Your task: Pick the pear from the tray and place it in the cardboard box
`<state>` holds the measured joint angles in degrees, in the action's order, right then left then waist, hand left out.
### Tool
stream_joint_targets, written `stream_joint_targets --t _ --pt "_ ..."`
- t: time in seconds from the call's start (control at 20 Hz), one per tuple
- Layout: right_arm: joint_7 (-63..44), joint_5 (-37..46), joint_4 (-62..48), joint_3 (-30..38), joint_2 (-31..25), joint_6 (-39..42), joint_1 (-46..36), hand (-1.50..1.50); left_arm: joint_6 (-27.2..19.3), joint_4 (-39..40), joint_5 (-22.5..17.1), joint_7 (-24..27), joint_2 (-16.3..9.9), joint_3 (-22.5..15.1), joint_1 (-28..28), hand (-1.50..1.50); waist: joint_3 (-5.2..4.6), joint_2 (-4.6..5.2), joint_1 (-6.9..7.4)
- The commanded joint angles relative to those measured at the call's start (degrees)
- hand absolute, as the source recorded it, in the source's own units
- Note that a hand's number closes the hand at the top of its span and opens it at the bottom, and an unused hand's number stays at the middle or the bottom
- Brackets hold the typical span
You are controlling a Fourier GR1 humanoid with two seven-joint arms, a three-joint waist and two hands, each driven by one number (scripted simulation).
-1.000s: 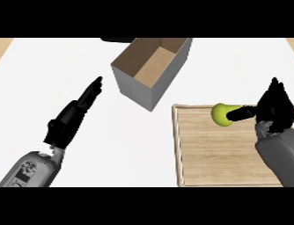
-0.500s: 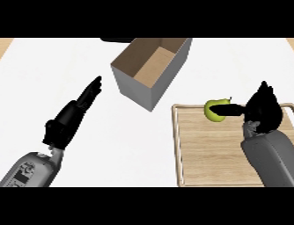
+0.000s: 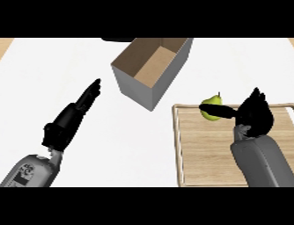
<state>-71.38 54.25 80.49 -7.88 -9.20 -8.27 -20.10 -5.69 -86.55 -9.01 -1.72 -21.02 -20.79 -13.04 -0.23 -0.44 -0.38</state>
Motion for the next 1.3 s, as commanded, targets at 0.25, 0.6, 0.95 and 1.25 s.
stream_joint_targets --t 0.25,0.6,0.95,1.25 --pt "-10.6 4.3 -1.1 5.8 2.6 8.2 -0.4 -1.5 0.5 4.7 1.7 2.7 1.5 1.2 -1.3 0.0 0.13 0.52 -0.28" --pt "-8.9 9.1 -2.6 7.0 8.6 7.2 1.4 1.5 2.5 -0.8 0.9 -0.7 0.6 1.8 0.0 0.0 0.2 0.43 0.86" --pt "-4.0 13.7 -1.0 8.1 8.5 8.9 3.4 1.5 1.7 -0.2 3.2 -3.2 3.3 2.0 -1.4 0.0 0.22 0.43 0.29" --pt "22.9 12.8 -1.2 -2.0 3.9 15.8 0.3 1.5 3.4 0.8 2.7 -1.4 3.3 1.9 -1.8 0.0 0.27 0.53 2.15"
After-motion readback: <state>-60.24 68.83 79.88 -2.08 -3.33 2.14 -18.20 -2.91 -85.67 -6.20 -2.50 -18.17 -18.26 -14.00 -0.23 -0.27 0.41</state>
